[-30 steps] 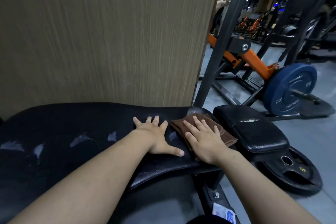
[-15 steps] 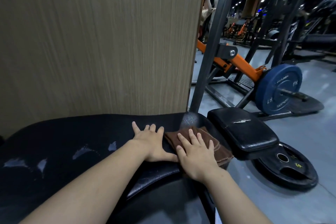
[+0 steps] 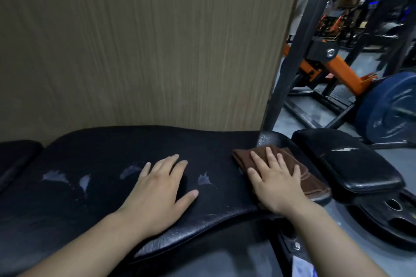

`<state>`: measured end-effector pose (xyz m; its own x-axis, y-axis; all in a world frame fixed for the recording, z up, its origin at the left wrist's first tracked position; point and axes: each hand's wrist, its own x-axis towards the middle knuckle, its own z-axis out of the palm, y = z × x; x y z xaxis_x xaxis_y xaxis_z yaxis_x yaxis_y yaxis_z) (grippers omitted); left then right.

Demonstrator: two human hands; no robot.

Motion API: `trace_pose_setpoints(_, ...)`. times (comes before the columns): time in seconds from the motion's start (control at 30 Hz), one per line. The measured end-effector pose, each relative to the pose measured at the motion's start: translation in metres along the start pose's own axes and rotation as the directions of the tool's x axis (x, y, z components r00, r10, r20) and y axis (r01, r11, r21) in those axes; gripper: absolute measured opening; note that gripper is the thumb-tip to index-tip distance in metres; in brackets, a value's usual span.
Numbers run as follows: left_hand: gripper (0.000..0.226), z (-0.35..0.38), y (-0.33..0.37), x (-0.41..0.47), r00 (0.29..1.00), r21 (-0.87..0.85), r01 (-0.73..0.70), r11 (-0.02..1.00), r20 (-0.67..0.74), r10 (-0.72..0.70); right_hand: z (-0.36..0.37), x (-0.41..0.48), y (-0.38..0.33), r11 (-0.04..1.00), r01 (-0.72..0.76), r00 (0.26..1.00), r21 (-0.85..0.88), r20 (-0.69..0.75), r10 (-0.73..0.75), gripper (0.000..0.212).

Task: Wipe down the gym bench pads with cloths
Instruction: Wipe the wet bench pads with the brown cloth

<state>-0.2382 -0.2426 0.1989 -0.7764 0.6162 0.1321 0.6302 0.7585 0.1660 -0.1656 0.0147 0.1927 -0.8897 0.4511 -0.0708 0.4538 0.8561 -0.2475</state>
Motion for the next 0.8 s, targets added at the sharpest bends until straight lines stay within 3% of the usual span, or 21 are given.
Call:
trace_pose_setpoints(0.13,0.086,0.001,-0.005,-0.021,0.996,-0.083,0.003,0.997,-0.087,-0.01,-0.003,0.011,-0.001,1.0,-0.022,0.999,-0.003,0.035,0.022,0.056)
trace_pose_setpoints(0.5,0.047,0.021,-0.018,-0.047,0.973,-0.086,-0.001,0.996,-0.228,-0.019,-0.001,0.049,-0.017,0.999,-0.036,0.999,-0.013,0.02,0.037,0.057)
trace_pose_setpoints(0.8,0.042,0.024,-0.018,-0.048,0.964,-0.072,-0.013,0.997,-0.266,-0.007,-0.011,0.074,-0.02,0.998,0.047,0.997,-0.035,0.063,-0.045,0.053)
